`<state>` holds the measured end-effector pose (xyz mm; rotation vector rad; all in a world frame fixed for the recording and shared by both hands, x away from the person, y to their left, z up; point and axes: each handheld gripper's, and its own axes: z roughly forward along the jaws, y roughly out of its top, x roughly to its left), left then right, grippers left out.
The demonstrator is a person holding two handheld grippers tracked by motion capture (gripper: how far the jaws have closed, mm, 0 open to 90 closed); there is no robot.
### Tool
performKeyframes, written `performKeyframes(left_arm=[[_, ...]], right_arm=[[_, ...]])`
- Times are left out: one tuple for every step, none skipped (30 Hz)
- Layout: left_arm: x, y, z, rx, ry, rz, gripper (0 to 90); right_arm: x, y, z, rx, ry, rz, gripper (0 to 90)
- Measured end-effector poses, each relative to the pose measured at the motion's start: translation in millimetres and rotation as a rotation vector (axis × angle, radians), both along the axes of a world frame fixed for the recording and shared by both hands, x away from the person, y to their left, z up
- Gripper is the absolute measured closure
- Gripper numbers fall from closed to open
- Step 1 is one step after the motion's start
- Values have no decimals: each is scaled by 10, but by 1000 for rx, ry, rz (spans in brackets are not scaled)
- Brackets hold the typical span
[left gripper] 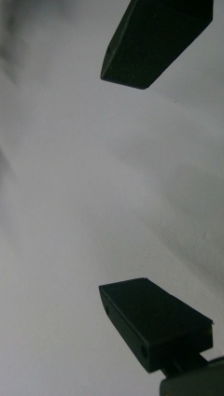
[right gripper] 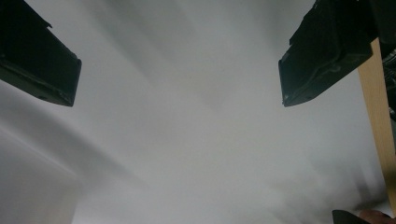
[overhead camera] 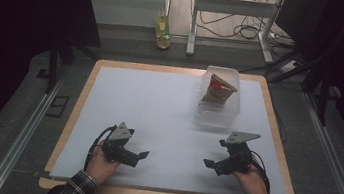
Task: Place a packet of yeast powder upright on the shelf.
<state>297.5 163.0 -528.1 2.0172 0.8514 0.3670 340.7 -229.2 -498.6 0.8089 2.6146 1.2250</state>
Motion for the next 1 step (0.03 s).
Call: performKeyframes(left_arm=[[2,1,2,-2,-1,1,19]], right_arm=[[-1,2,-4,1,-7,2,0]])
